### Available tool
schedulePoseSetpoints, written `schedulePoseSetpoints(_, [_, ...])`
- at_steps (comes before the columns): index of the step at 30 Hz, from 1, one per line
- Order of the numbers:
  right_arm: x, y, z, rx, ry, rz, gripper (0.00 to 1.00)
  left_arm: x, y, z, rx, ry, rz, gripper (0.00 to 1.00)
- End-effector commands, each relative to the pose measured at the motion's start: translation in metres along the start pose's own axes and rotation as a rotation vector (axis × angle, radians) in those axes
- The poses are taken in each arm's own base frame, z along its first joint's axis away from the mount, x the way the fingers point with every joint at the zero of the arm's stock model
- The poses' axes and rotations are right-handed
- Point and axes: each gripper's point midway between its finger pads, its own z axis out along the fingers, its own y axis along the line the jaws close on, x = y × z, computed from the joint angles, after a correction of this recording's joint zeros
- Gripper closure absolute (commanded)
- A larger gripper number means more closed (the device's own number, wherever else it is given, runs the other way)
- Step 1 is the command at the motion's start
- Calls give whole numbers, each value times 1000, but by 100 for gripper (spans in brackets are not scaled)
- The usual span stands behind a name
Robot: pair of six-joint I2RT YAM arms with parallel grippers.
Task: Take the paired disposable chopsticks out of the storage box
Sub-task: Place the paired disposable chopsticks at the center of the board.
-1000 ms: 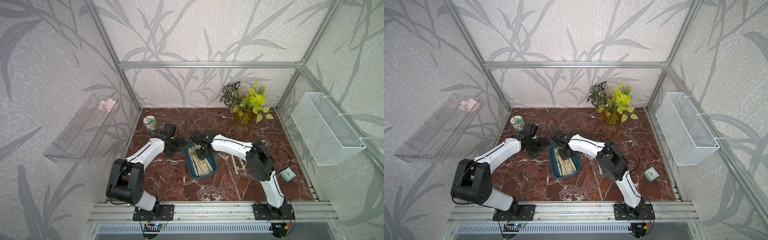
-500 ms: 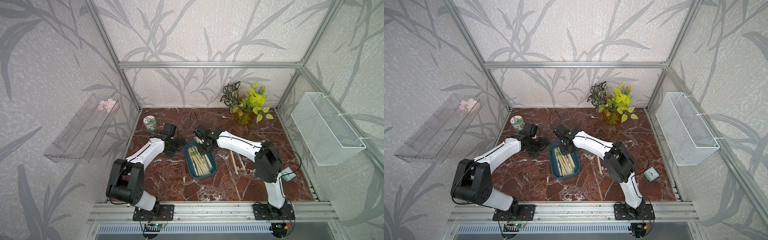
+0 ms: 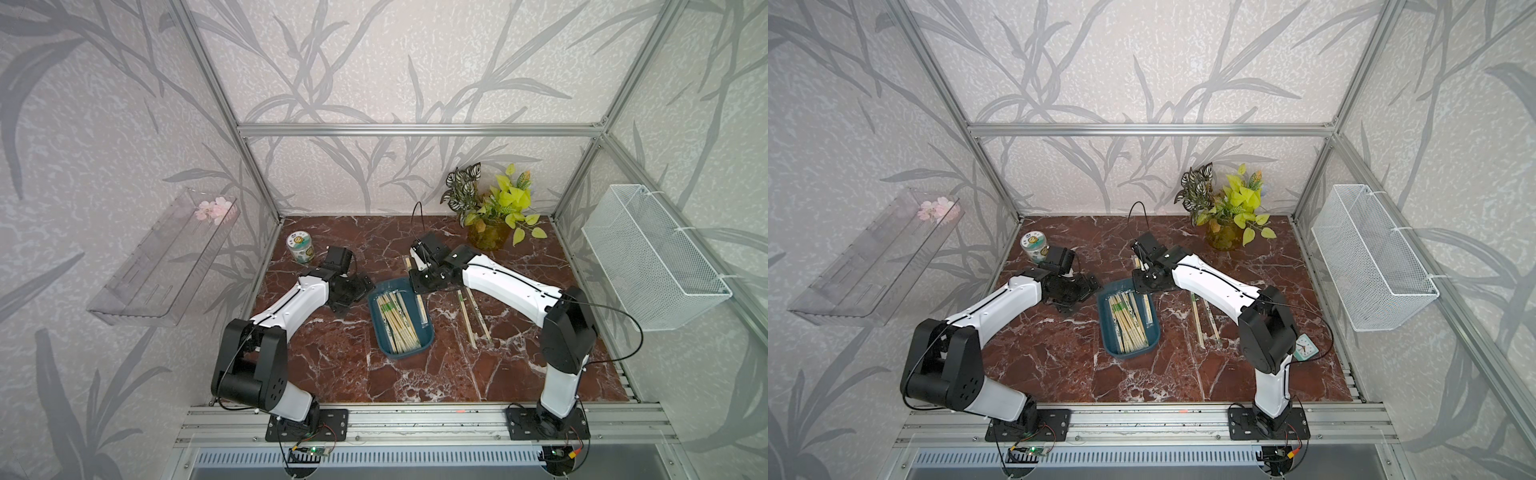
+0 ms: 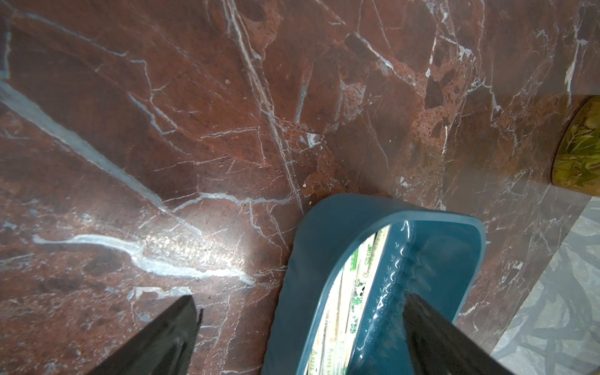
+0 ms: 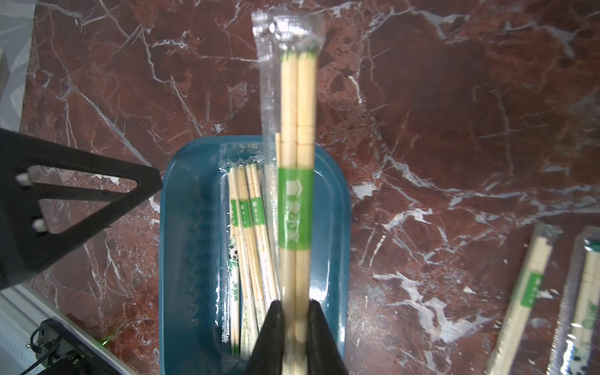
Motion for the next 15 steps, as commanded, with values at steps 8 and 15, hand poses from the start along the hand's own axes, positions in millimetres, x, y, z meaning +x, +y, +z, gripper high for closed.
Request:
schedulePoseSetpoints(8, [20, -77, -14, 158, -4, 19, 88, 1, -3, -9, 21, -7, 30, 1])
schedulePoseSetpoints(15, [54, -114, 14, 265, 89, 5, 88, 5, -3, -8, 24, 2, 34, 1])
